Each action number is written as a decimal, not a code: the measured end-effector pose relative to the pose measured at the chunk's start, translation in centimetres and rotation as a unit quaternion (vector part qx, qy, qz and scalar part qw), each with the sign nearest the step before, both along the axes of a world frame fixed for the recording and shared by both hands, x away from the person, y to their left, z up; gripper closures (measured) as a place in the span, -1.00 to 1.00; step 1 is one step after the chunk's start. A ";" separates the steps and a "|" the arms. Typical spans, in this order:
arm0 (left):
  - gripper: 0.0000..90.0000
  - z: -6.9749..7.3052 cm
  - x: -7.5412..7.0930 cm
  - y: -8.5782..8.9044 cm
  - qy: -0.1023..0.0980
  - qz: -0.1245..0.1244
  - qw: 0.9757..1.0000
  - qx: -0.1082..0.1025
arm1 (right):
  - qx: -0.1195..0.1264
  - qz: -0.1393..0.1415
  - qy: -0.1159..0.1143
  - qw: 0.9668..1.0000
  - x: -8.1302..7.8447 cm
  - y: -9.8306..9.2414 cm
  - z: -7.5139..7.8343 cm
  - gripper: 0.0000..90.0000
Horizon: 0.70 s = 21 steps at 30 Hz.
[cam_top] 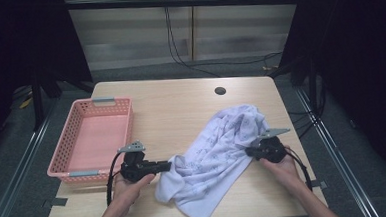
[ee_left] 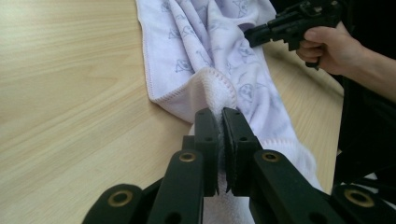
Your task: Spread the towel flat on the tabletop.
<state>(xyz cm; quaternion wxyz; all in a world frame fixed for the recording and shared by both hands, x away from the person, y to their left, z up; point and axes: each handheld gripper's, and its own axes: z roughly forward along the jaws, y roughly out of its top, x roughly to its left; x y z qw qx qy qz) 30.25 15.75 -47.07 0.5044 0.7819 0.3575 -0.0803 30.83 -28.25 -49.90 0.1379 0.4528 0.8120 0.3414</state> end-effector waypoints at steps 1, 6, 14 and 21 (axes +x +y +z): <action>0.90 -0.2 0.3 -0.1 0.007 0.000 1.000 -0.009 | 0.002 -0.013 0.000 1.000 0.5 -0.7 0.0 0.89; 0.90 -1.0 1.2 -1.0 0.014 0.005 1.000 0.002 | -0.006 -0.066 -0.015 0.998 3.0 -3.8 -0.3 0.90; 0.61 -0.9 0.9 -0.2 -0.006 0.017 1.000 0.020 | 0.026 -0.068 -0.039 0.997 2.1 -5.0 0.8 0.25; 0.36 1.2 -0.5 -1.2 -0.058 -0.012 0.998 0.020 | 0.103 0.037 -0.036 0.993 -4.1 -1.5 3.0 -0.02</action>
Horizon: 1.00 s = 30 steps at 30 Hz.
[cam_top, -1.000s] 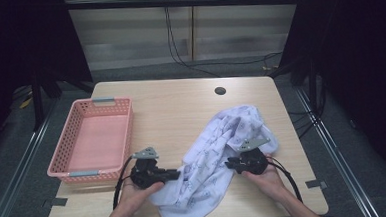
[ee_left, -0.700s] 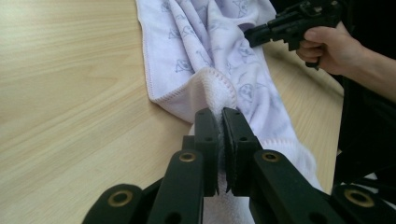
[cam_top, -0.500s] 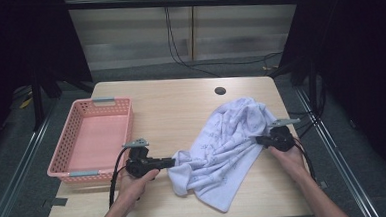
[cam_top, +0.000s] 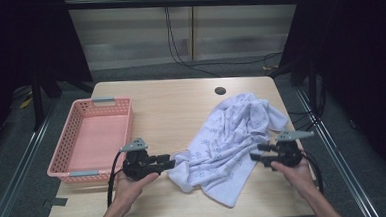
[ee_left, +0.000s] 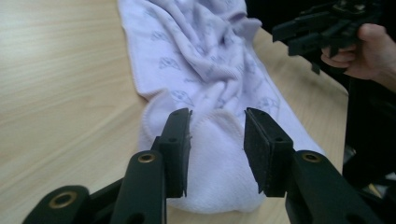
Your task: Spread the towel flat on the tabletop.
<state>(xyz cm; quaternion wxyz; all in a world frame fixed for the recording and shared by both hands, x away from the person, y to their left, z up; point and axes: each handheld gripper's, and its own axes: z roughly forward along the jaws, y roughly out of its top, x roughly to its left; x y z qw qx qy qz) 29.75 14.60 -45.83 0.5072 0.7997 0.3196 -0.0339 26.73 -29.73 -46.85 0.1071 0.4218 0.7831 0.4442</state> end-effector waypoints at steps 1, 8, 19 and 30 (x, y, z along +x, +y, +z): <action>0.33 -0.2 0.0 -0.4 -0.001 -0.006 1.000 0.007 | 0.000 0.019 0.008 1.000 -1.0 0.8 -0.3 -0.02; 0.10 -1.2 0.7 -3.0 0.003 -0.040 0.999 0.032 | -0.020 0.118 0.053 0.991 -4.2 5.7 -2.3 0.00; 0.93 -2.6 1.5 -2.6 0.003 -0.021 0.997 0.078 | -0.051 0.168 0.033 0.984 -4.9 8.2 -3.3 -0.19; 0.95 0.5 2.2 3.1 -0.016 0.071 0.996 -0.042 | -0.103 0.165 -0.017 0.981 -6.1 8.7 -3.3 0.18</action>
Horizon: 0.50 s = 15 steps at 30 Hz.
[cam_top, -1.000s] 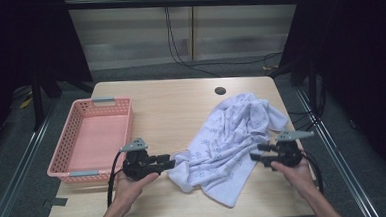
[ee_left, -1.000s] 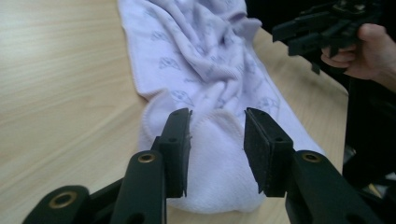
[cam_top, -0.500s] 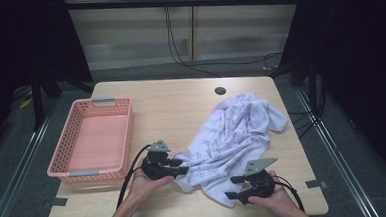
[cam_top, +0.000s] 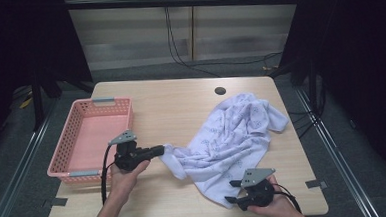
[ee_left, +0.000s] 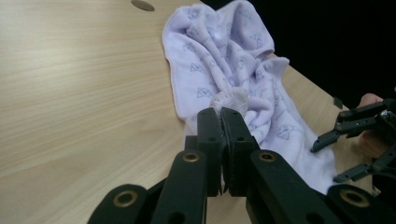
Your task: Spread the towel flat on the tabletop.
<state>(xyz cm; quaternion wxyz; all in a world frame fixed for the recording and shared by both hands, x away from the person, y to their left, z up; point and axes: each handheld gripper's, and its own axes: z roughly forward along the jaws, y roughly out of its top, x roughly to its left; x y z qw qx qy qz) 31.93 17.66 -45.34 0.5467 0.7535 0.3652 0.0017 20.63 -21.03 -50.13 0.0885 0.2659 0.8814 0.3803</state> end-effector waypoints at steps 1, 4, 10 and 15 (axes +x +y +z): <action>0.95 0.1 0.0 0.2 -0.001 0.002 1.000 -0.003 | 0.001 -0.007 0.000 1.000 0.2 -0.2 0.0 0.35; 0.95 0.4 -0.1 0.8 -0.007 0.009 1.000 -0.010 | 0.006 -0.028 0.024 0.999 0.8 -0.8 0.3 0.78; 0.95 0.8 -0.2 1.4 -0.008 0.014 1.000 -0.025 | 0.088 -0.080 0.035 0.992 1.9 -3.9 1.9 0.92; 0.95 1.4 -0.2 1.2 -0.014 0.016 0.999 -0.028 | 0.136 -0.115 0.025 0.984 2.4 -6.3 3.5 0.93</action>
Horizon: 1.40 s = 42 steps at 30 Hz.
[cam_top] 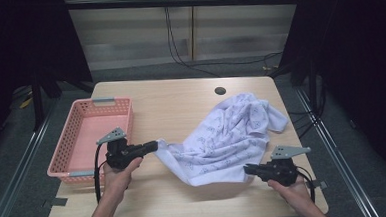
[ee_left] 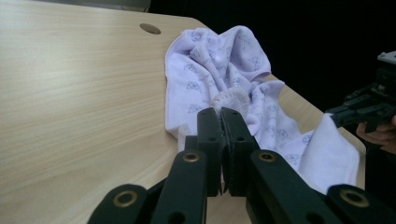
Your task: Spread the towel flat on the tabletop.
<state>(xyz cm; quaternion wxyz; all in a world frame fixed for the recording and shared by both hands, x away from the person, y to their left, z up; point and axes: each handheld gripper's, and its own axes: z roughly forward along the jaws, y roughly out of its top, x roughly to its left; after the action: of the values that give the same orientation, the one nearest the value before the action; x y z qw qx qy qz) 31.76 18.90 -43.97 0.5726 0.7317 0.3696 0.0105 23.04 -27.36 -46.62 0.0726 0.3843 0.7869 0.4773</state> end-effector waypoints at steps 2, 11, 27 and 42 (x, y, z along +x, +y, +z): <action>0.95 0.3 0.1 0.0 -0.003 -0.001 1.000 -0.007 | 0.020 -0.009 -0.008 1.000 0.2 -0.7 0.8 0.93; 0.95 3.3 0.9 0.1 -0.026 0.009 0.999 -0.041 | 0.094 -0.038 -0.060 0.993 3.3 -2.5 6.8 0.94; 0.96 13.2 3.8 0.0 -0.107 0.042 0.991 -0.061 | 0.106 -0.096 -0.151 0.978 10.1 -3.9 18.8 0.94; 0.95 14.6 -4.4 0.5 -0.161 0.002 0.985 -0.057 | 0.114 -0.052 -0.188 0.974 2.5 -5.2 20.2 0.94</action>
<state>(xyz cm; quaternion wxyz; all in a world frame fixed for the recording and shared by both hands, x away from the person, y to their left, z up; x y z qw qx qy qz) 27.32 19.39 -29.33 0.6656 0.6858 0.2739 0.1077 25.50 -32.57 -26.46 0.2000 0.3337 0.6782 0.6235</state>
